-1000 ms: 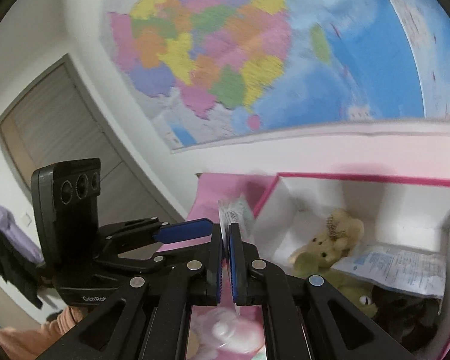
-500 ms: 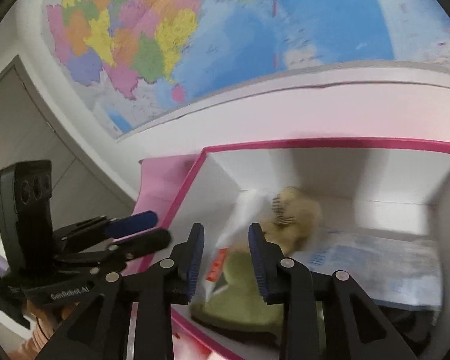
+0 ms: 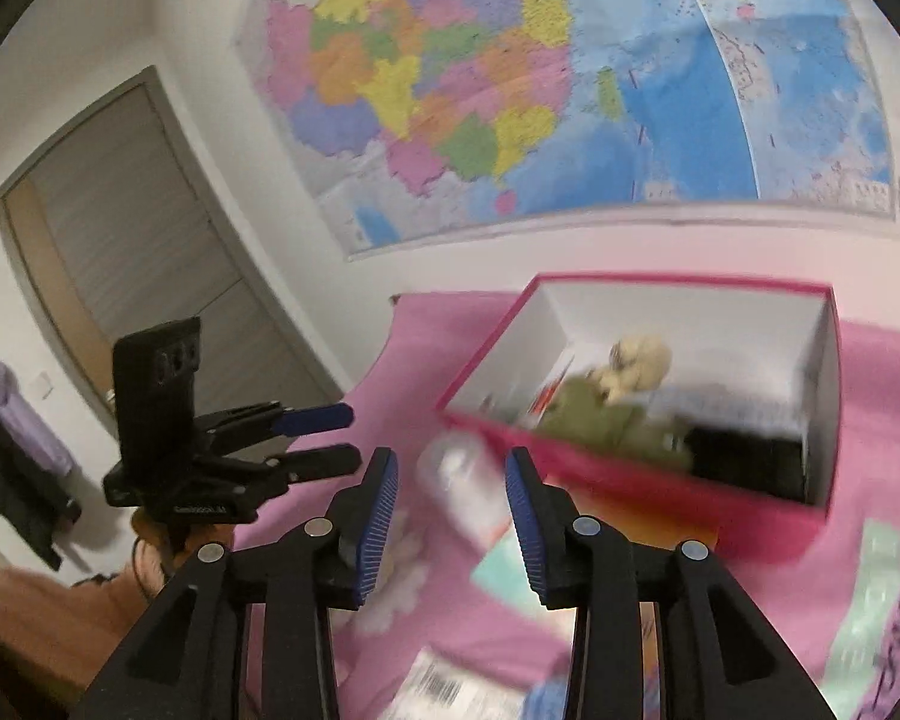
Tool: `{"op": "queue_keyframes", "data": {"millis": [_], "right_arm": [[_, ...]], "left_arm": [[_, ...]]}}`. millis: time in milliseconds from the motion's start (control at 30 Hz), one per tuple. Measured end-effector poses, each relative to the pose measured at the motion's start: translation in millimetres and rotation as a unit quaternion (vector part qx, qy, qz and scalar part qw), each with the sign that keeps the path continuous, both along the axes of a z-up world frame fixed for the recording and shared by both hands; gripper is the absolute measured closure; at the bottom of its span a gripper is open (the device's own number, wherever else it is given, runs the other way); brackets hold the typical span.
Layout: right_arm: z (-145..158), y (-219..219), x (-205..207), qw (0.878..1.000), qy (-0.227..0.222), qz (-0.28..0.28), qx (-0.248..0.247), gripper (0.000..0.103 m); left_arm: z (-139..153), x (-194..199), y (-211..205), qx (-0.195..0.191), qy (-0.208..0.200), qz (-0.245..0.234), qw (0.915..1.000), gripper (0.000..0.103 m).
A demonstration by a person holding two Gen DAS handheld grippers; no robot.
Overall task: Organize soft objects
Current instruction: 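Move both grippers to the blue gingham scrunchie, then close both grippers on the scrunchie and lift it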
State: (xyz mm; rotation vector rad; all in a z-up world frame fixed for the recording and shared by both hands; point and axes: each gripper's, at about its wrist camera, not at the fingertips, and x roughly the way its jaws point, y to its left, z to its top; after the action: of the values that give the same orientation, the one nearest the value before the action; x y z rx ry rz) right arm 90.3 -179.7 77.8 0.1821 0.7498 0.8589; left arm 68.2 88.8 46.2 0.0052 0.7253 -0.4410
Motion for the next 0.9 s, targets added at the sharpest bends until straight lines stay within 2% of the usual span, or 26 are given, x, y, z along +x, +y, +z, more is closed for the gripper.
{"op": "queue_keyframes", "data": {"millis": [100, 133, 200, 433, 700, 800, 900], "right_arm": [[-4.6, -14.7, -22.2, 1.000, 0.005, -0.012, -0.012, 0.063], [-7.7, -20.2, -27.4, 1.000, 0.010, -0.020, -0.013, 0.058], [-15.7, -30.0, -36.4, 0.999, 0.020, -0.036, -0.021, 0.054], [-70.0, -57.2, -44.1, 0.989, 0.083, -0.097, -0.072, 0.052], [-110.9, -57.6, -27.8, 0.984, 0.116, -0.111, -0.083, 0.052], [-118.5, -54.5, -19.6, 0.984, 0.120, -0.109, -0.080, 0.052], [-124.9, -50.3, -13.4, 0.984, 0.124, -0.105, -0.079, 0.052]], "left_arm": [[-10.7, -23.7, -17.7, 0.001, 0.014, -0.034, 0.9993, 0.040], [-15.4, -30.6, -25.6, 0.001, 0.019, -0.047, 0.9987, 0.040], [-23.9, -38.9, -40.9, 0.007, 0.030, -0.071, 0.9970, 0.040], [-54.0, -42.0, -97.2, 0.014, 0.077, -0.136, 0.9877, 0.040], [-74.0, -18.7, -130.8, 0.017, 0.116, -0.138, 0.9835, 0.040], [-78.5, -9.9, -136.9, 0.012, 0.129, -0.139, 0.9818, 0.045], [-84.4, -3.6, -144.7, 0.011, 0.142, -0.141, 0.9797, 0.054]]}}
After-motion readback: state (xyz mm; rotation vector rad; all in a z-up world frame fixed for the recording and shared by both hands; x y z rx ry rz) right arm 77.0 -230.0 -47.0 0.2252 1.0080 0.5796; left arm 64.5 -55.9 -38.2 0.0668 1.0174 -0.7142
